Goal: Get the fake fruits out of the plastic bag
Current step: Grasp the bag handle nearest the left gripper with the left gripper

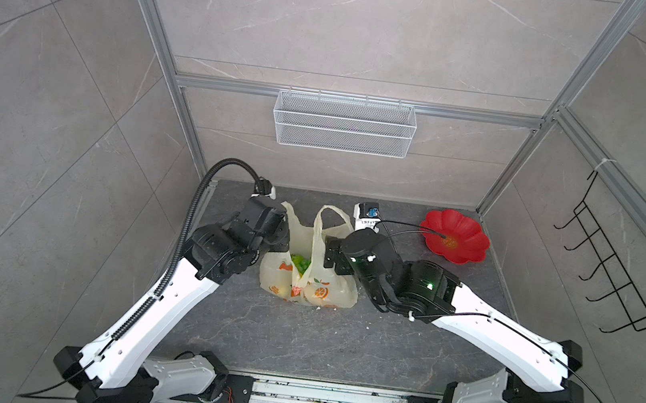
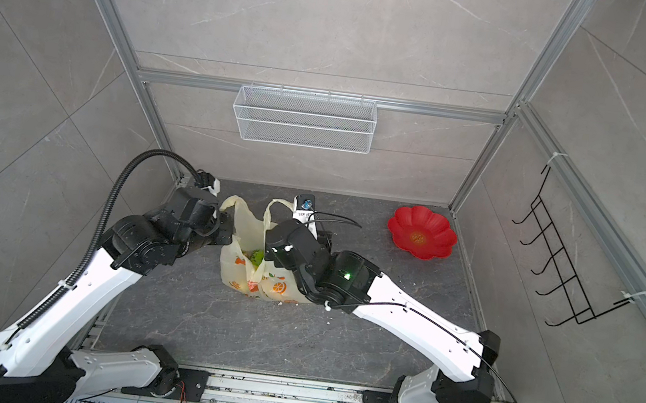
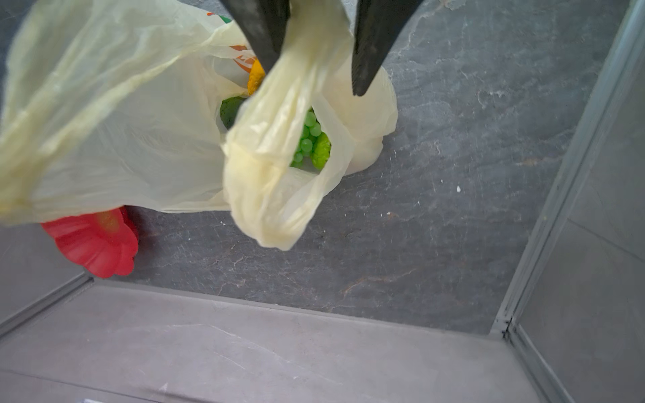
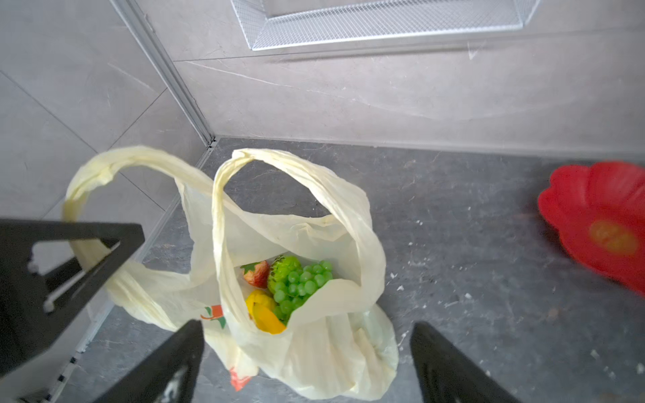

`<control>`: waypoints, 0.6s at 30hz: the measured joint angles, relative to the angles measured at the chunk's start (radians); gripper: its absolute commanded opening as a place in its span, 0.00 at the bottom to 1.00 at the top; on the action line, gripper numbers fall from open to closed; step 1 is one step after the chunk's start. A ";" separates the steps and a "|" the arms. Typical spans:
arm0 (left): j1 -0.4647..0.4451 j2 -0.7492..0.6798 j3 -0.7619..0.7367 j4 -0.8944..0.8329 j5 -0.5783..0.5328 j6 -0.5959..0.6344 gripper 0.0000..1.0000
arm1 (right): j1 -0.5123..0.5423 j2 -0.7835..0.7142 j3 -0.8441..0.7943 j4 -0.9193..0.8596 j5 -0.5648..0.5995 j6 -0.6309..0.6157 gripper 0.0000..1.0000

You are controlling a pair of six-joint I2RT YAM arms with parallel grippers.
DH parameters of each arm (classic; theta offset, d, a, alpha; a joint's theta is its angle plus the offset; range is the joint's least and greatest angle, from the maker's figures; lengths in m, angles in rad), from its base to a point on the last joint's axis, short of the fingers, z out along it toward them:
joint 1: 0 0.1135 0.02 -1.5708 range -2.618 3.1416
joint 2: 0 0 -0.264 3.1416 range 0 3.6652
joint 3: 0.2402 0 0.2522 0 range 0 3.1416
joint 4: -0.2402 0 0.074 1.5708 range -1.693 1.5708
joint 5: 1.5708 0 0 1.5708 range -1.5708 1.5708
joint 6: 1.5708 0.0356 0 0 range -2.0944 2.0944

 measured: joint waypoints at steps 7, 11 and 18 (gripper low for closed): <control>0.055 -0.106 -0.093 0.060 0.075 -0.027 0.10 | 0.040 0.194 0.230 -0.139 0.107 0.121 1.00; 0.058 -0.121 -0.135 0.097 0.109 -0.040 0.07 | 0.038 0.300 0.352 -0.210 0.144 0.174 1.00; 0.062 -0.137 -0.184 0.130 0.144 -0.061 0.01 | -0.001 0.517 0.639 -0.376 0.162 0.255 0.94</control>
